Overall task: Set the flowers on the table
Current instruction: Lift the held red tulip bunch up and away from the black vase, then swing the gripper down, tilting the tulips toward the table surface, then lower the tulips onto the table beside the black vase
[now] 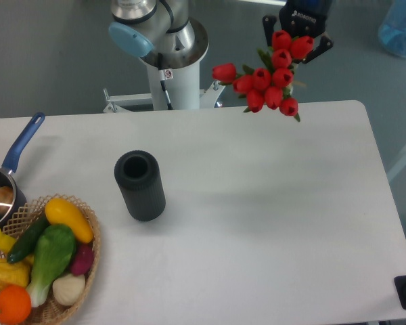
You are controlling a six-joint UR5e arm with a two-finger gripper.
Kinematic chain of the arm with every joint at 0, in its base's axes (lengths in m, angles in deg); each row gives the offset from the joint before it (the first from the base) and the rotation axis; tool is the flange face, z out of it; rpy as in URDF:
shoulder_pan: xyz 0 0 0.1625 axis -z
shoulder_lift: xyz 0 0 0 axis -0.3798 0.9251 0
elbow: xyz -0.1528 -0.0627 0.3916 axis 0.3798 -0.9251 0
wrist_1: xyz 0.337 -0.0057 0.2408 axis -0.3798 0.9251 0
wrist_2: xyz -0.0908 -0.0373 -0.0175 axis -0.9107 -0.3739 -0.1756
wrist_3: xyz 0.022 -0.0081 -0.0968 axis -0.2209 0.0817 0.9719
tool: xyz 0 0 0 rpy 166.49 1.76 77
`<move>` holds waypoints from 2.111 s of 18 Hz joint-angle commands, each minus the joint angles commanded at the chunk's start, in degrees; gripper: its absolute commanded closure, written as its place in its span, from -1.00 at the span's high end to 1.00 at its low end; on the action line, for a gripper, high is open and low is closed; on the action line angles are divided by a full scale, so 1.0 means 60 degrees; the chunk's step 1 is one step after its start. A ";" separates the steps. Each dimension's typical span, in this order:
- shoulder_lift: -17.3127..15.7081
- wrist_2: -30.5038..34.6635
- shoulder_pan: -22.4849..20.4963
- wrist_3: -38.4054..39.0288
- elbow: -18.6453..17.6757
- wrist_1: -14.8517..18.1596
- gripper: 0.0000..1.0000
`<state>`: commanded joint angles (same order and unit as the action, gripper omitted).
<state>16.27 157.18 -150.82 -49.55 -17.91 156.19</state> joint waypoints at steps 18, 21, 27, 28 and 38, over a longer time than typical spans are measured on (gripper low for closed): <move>0.3134 0.1629 0.3616 0.1054 0.0571 -0.1801 -0.58; 0.3748 0.2577 0.4144 0.1988 0.0527 -0.2327 -0.58; 0.4394 0.3475 0.4483 0.3367 0.0498 -0.2607 -0.57; 0.4424 0.3548 0.4483 0.3630 0.0455 -0.2607 -0.57; 0.4936 0.3681 0.4497 0.4980 0.0147 -0.2593 -0.52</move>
<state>45.89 179.26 -123.84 -19.66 -17.03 140.64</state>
